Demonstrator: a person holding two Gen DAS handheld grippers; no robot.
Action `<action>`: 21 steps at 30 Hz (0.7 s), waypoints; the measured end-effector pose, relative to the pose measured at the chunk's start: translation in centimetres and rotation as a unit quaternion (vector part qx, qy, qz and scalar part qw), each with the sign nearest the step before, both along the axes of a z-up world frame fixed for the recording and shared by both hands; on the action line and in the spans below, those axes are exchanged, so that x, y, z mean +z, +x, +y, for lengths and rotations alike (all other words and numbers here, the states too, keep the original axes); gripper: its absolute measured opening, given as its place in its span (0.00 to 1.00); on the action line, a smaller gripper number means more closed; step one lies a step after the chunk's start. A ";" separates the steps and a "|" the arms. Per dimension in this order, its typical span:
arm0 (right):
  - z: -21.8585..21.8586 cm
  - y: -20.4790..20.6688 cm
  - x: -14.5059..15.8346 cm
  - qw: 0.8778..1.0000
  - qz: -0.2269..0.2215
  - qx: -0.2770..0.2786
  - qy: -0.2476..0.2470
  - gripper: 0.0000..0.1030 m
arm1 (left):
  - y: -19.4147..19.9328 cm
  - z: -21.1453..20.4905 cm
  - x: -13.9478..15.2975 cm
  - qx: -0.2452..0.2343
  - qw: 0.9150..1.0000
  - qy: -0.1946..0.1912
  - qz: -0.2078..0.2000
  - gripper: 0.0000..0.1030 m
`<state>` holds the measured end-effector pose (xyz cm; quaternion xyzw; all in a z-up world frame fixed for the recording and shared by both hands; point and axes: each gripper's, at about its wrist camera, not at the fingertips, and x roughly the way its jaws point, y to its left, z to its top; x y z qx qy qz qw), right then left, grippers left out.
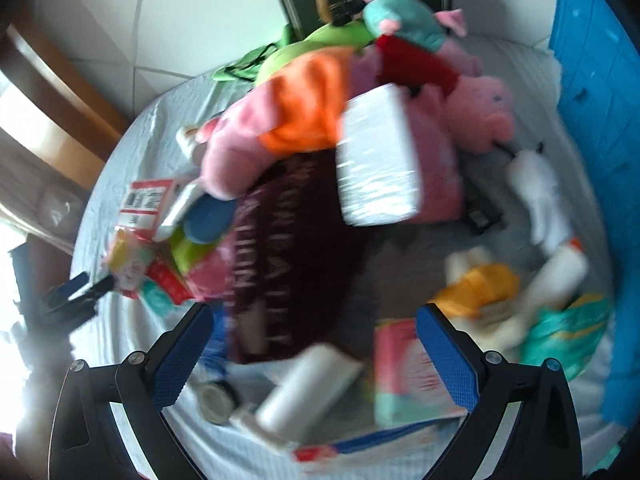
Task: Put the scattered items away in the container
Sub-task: 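Grasp the pastel tissue pack with left tool while right grasps pink tissue box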
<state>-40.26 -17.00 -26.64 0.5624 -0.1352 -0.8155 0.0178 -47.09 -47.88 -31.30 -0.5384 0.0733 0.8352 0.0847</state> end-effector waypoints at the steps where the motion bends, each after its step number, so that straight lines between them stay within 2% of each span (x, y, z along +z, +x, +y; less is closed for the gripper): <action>1: -1.2 -0.1 0.0 1.000 0.003 -0.002 0.001 1.00 | -0.6 0.1 -0.7 -0.013 1.000 0.004 -0.008 0.73; 2: -2.1 -0.2 0.1 1.000 0.007 -0.003 0.002 1.00 | -1.0 0.1 -1.2 -0.024 1.000 0.009 -0.011 0.72; 4: -4.4 -0.6 0.3 1.000 0.013 0.001 -0.001 1.00 | -1.3 -0.1 -1.6 -0.036 0.999 0.020 -0.006 0.57; 6: -6.7 -1.4 0.4 1.000 0.014 0.015 0.000 1.00 | -1.4 -0.9 -1.4 -0.032 0.999 0.037 -0.006 0.53; 9: -10.5 -3.3 0.8 0.998 0.024 0.053 0.015 1.00 | -1.6 -3.0 -0.4 -0.007 0.999 0.038 0.014 0.51; 13: -15.3 -6.9 0.7 0.992 0.036 0.117 0.025 1.00 | -2.4 -7.2 1.0 0.067 0.996 0.038 0.039 0.50; 14: -16.5 -7.9 0.5 0.989 0.038 0.137 0.032 1.00 | -2.5 -7.9 1.0 0.082 0.995 0.036 0.039 0.47; 17: -20.3 -10.7 -0.7 0.975 0.046 0.207 0.070 1.00 | -2.1 -8.6 0.5 0.118 0.991 0.040 0.042 0.47; 21: -23.5 -13.3 -2.7 0.945 0.061 0.293 0.132 0.99 | -1.5 -7.8 -0.2 0.149 0.987 0.051 0.036 0.47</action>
